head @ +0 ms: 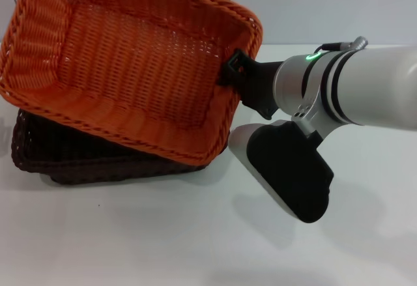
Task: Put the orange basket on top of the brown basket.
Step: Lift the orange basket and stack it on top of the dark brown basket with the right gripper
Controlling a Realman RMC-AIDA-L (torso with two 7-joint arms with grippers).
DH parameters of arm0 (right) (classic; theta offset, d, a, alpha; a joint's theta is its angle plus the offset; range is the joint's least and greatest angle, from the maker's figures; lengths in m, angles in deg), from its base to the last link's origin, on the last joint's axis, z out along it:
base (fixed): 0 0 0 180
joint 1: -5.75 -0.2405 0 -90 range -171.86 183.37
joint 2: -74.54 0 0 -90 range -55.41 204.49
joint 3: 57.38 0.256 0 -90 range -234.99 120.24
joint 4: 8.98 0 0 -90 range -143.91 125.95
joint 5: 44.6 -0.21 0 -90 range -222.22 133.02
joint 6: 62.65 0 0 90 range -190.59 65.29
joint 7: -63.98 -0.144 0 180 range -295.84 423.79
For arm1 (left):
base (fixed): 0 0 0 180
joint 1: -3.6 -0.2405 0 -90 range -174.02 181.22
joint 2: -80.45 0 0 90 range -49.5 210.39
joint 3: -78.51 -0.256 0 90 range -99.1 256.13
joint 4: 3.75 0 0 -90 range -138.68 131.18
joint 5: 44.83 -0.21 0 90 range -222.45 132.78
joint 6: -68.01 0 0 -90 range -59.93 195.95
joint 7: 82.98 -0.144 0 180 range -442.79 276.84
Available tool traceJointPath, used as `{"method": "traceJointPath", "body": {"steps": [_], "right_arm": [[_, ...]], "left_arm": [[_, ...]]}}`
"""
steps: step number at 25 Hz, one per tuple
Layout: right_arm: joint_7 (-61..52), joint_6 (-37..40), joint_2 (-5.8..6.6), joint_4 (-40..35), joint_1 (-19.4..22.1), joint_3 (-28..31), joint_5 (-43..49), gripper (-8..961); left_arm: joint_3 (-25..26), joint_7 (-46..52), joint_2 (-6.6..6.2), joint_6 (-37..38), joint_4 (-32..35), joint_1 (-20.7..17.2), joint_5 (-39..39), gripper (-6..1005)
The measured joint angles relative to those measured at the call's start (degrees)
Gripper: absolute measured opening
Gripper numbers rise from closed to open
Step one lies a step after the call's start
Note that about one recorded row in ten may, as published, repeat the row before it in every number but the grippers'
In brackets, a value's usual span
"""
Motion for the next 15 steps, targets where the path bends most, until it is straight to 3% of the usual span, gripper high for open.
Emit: {"method": "traceJointPath", "body": {"steps": [3,8,15], "right_arm": [[-2.7,0.4,0.34,-1.2,0.5,-0.9,0.5,293],[-4.4,2.6,-0.11,-5.4,3.3,-0.5,0.6,311],[-7.1,4.2,-1.20,-12.9,9.8,-0.1,0.6,546]], "left_arm": [[0.0,0.0,-0.19,-0.4,0.1,0.4,0.0,784],[0.2,0.0,-0.26,-0.9,0.3,1.0,-0.4,784],[0.6,0.0,-0.35,-1.8,1.8,2.5,-0.5,784]]}}
